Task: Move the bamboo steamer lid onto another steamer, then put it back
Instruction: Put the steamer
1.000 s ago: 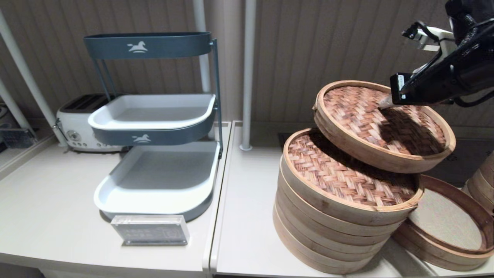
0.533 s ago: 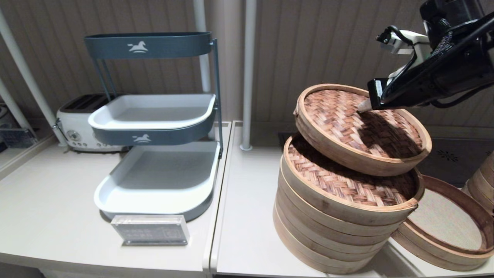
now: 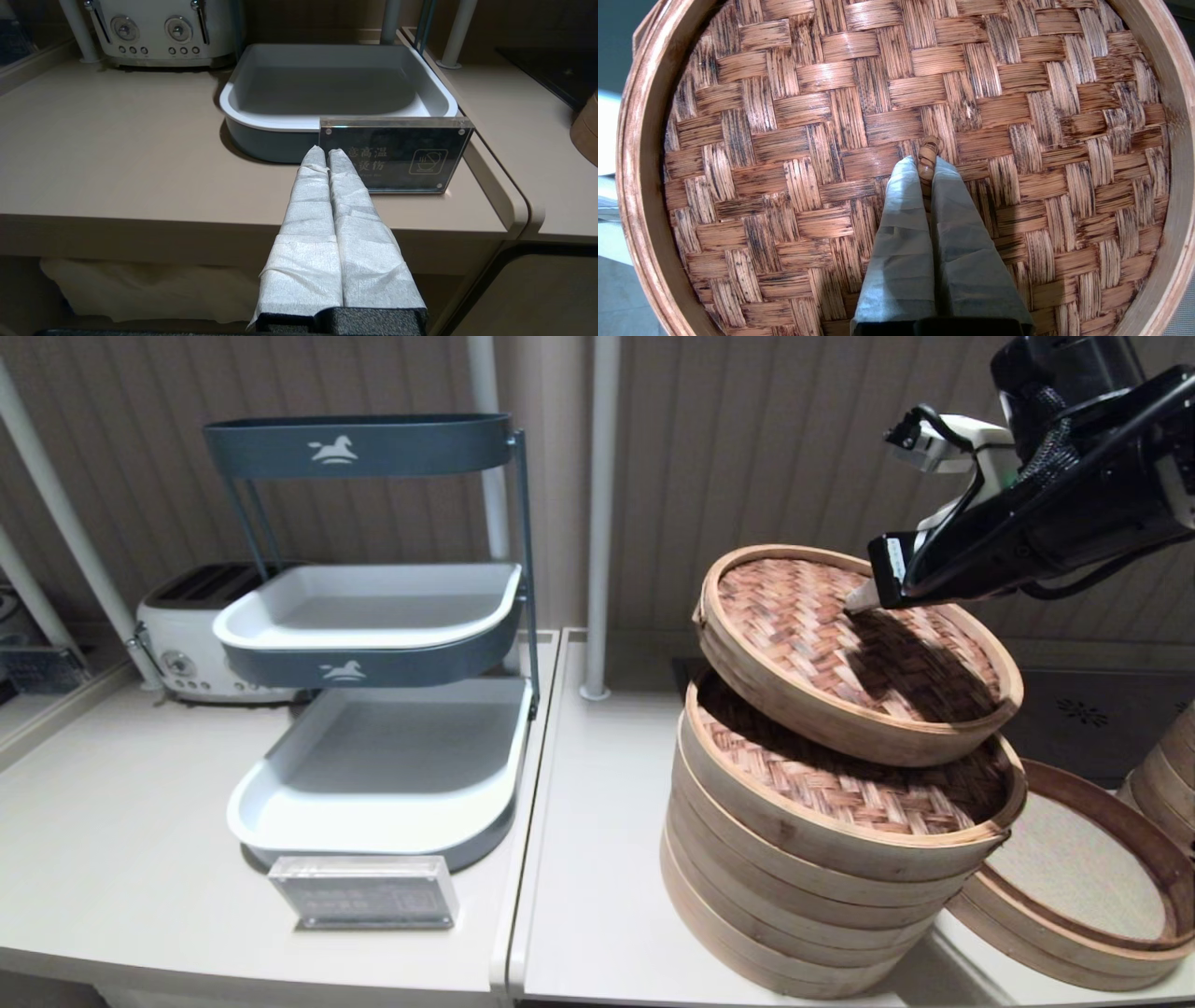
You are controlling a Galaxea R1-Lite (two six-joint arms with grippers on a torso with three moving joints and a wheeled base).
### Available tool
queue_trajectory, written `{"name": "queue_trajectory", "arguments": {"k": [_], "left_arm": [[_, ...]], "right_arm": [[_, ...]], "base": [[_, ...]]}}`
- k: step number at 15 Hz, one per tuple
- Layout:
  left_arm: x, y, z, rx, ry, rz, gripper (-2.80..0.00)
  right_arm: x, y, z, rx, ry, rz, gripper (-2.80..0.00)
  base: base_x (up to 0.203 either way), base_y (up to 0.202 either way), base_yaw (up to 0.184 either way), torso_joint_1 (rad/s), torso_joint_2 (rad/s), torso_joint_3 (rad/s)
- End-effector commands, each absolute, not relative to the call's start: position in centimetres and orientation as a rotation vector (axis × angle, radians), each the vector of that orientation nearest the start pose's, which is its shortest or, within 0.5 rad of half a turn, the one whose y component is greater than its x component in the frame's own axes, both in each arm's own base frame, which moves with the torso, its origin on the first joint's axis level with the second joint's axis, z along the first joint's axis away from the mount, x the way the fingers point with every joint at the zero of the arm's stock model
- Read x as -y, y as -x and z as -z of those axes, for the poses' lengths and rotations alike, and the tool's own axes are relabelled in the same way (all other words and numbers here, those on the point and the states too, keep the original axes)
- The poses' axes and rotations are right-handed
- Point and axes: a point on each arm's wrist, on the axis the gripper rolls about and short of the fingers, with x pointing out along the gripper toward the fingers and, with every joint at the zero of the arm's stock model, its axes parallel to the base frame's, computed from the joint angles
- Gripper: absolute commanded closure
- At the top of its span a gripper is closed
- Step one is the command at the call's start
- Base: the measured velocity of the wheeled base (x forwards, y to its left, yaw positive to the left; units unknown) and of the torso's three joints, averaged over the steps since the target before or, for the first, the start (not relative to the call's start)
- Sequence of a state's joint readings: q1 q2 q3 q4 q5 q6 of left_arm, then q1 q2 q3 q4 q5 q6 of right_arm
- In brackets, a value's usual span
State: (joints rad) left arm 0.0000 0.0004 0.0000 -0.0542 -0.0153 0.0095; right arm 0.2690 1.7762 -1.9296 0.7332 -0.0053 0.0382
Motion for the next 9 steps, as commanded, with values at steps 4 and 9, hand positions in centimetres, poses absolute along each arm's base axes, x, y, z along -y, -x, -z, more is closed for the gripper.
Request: {"name": "queue_trajectory", "arguments": {"k": [4,9], "left_arm": [[0.03,2.08,-7.34,0.027,-0.009,0.015,0.00],[0.03,2.08,-7.34,0.028,-0.009,0.015,0.00]], "right_arm": [[-9.19,-29.81,-33.33,-0.608,0.056,-0.280,0.00],[-9.43,-29.35,-32.90,-0.660,0.076,-0.303,0.00]], "base": [[0.000,0.000,0.000,0.000,0.00,0.000],[0.000,0.000,0.000,0.000,0.00,0.000]]}}
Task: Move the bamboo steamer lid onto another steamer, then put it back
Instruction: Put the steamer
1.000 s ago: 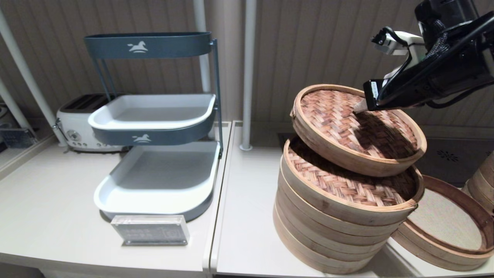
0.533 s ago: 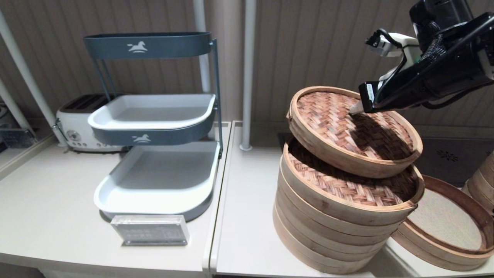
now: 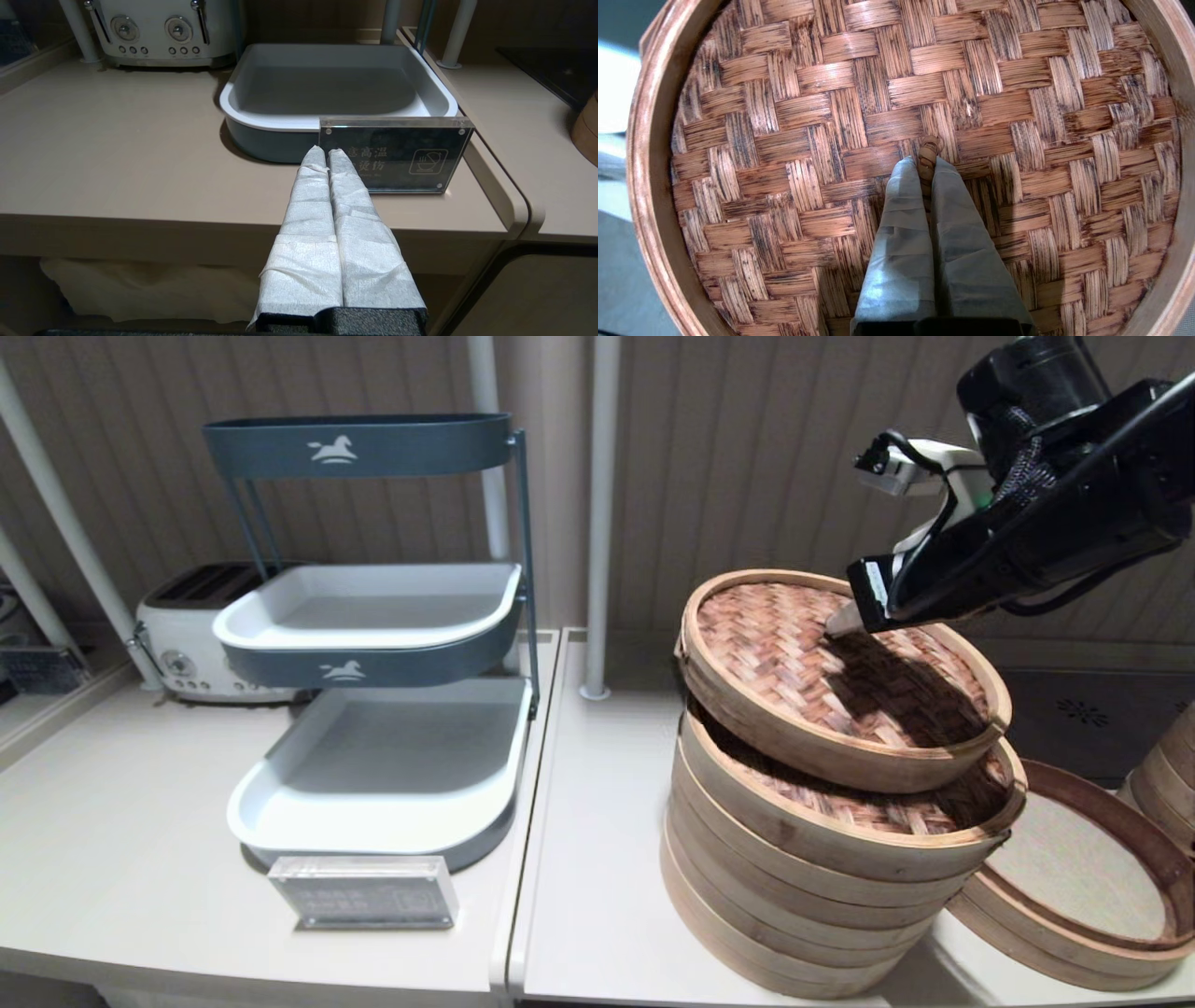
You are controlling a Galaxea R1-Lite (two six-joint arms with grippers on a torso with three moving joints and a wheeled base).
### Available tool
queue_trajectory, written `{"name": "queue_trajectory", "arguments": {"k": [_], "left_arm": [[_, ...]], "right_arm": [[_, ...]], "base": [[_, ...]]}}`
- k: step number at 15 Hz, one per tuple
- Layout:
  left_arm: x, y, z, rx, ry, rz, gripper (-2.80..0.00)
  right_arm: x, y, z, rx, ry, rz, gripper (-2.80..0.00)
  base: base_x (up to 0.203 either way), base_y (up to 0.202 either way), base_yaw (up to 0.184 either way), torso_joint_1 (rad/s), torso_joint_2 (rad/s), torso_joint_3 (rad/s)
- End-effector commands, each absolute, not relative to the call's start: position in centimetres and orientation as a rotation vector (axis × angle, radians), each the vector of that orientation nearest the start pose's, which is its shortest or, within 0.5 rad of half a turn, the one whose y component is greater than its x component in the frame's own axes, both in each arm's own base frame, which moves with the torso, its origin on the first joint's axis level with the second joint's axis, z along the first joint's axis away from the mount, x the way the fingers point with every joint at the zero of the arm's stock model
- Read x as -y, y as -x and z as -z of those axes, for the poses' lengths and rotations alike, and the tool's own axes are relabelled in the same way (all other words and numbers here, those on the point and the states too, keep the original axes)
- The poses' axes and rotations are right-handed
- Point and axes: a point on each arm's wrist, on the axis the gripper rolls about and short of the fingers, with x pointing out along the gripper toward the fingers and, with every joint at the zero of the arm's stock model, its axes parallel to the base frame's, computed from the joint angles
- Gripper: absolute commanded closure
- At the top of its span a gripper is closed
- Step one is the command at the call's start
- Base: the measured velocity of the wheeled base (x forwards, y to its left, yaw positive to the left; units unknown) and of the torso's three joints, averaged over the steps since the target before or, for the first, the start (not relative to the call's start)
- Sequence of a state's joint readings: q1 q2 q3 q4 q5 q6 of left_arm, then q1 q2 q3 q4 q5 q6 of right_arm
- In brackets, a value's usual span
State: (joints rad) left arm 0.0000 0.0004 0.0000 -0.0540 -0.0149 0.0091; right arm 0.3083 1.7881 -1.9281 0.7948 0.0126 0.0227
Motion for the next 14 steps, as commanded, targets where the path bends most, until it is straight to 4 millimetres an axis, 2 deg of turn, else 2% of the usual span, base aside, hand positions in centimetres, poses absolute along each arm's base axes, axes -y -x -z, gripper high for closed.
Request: {"name": "queue_trajectory", "arguments": {"k": [1,10,14], "left_arm": [[0.03,2.08,-7.33,0.026,-0.009,0.015,0.00],[0.03,2.08,-7.33,0.027,-0.009,0.015,0.00],[0.03,2.08,-7.34,0.028,-0.009,0.015,0.00]], "right_arm": [[-9.46,-29.30,-32.87,-0.663,0.088,-0.309,0.00],[-9.79,-29.32,-32.52,-0.680,0.134,-0.330,0.00],[-9.60,-28.59,-32.13,-0.735,0.234,-0.367,0.00]], "base": [[0.000,0.000,0.000,0.000,0.00,0.000],[0.000,0.000,0.000,0.000,0.00,0.000],[0.000,0.000,0.000,0.000,0.00,0.000]]}}
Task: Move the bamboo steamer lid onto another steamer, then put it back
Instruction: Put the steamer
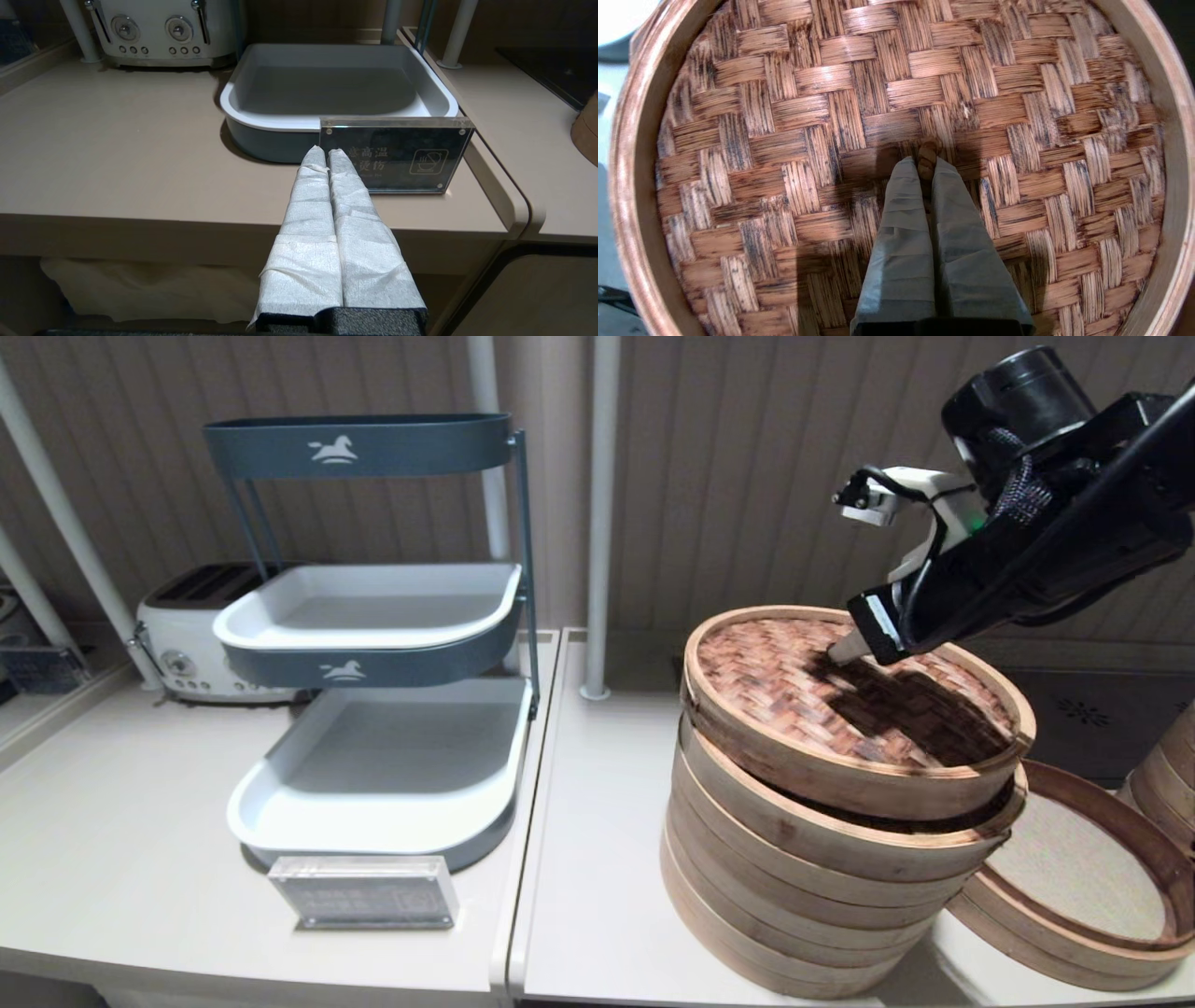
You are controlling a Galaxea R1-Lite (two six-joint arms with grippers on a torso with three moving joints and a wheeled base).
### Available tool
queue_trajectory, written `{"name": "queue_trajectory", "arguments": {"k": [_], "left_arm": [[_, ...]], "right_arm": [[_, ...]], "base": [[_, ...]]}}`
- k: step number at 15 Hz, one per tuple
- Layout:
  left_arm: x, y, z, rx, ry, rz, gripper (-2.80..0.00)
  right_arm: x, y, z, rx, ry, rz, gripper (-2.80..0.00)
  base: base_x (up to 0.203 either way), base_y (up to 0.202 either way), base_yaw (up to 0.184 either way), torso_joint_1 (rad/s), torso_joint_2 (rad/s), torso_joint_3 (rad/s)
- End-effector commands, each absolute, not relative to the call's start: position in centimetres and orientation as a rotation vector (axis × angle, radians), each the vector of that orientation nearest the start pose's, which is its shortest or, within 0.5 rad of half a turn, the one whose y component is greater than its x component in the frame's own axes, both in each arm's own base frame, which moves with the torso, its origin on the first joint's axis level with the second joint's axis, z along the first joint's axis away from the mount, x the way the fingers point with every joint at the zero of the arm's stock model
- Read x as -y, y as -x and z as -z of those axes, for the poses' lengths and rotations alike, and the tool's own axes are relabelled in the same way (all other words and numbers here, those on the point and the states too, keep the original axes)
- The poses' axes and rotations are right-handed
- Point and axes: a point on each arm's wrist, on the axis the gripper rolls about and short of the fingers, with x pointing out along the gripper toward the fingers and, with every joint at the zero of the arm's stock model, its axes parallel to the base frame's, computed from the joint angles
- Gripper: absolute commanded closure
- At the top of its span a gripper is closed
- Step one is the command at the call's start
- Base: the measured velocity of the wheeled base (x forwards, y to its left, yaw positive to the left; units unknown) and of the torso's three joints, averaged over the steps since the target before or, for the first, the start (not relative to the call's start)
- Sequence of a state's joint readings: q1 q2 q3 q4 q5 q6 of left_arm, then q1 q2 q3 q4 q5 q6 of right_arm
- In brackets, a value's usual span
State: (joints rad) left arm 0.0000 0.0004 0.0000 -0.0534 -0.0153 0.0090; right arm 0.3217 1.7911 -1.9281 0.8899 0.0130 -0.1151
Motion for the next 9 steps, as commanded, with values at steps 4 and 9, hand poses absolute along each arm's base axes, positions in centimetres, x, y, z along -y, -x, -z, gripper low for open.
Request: {"name": "queue_trajectory", "arguments": {"k": [4,9], "left_arm": [[0.03,2.08,-7.34,0.027,-0.009,0.015,0.00],[0.03,2.08,-7.33,0.026,-0.009,0.015,0.00]], "right_arm": [[-9.56,-28.56,-32.13,-0.734,0.258,-0.376,0.00],[-9.91,-28.29,-32.27,-0.728,0.266,-0.390,0.00]], "base": [[0.000,0.000,0.000,0.000,0.00,0.000],[0.000,0.000,0.000,0.000,0.00,0.000]]}}
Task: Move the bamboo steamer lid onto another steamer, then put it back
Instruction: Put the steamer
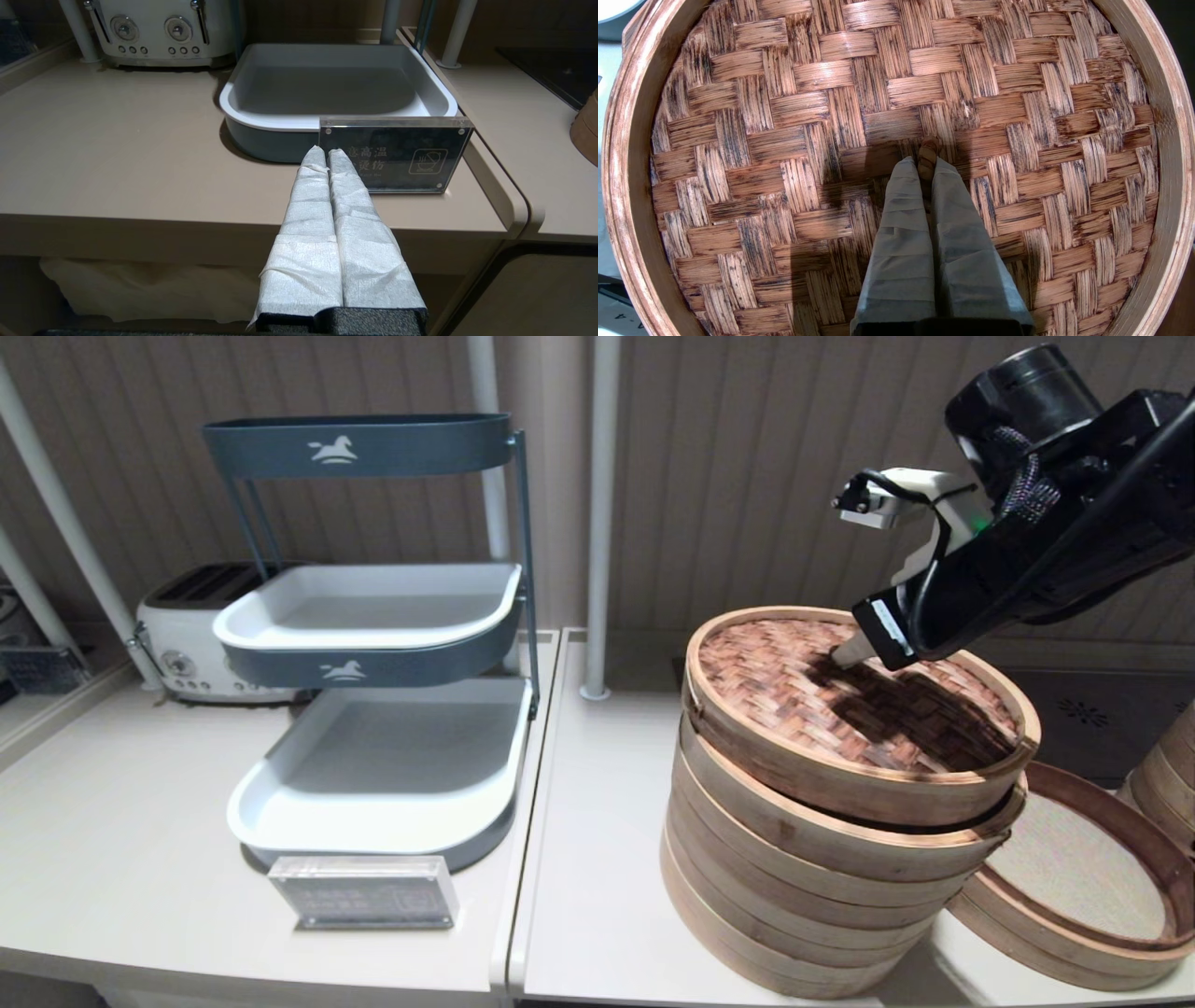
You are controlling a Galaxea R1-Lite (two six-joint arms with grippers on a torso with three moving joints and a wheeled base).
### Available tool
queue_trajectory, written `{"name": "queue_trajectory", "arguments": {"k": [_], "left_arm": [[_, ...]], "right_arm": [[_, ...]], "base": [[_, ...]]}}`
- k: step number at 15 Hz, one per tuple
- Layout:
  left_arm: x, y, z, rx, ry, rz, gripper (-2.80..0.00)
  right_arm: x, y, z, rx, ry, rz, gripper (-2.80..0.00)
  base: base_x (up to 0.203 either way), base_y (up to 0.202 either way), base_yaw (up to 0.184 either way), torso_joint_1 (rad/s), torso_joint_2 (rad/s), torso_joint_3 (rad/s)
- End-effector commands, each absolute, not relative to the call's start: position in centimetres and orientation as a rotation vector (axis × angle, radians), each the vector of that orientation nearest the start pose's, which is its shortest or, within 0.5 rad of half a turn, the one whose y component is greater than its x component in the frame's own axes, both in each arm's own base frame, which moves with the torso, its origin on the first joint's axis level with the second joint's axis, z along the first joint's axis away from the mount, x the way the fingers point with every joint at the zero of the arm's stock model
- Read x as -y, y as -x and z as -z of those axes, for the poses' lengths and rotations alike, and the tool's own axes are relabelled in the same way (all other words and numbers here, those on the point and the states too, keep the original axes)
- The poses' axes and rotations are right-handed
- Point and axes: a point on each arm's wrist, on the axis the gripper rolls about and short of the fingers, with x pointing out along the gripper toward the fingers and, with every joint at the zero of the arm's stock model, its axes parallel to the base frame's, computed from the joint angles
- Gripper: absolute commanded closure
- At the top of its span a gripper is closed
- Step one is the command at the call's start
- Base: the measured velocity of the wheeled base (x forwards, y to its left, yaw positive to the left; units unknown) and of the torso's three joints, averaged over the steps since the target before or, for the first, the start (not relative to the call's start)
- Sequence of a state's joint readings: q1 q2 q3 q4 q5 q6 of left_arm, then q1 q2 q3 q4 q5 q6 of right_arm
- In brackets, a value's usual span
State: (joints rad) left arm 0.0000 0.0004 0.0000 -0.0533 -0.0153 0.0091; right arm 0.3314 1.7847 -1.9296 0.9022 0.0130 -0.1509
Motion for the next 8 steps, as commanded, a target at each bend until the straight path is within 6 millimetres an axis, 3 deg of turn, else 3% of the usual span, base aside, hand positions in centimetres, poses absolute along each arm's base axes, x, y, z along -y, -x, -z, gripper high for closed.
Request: {"name": "queue_trajectory", "arguments": {"k": [1,8], "left_arm": [[0.03,2.08,-7.35,0.028,-0.009,0.015,0.00],[0.03,2.08,-7.33,0.026,-0.009,0.015,0.00]], "right_arm": [[-9.90,-28.26,-32.34,-0.723,0.266,-0.390,0.00],[-9.77,-27.89,-32.63,-0.716,0.267,-0.389,0.00]], "base": [[0.000,0.000,0.000,0.000,0.00,0.000],[0.000,0.000,0.000,0.000,0.00,0.000]]}}
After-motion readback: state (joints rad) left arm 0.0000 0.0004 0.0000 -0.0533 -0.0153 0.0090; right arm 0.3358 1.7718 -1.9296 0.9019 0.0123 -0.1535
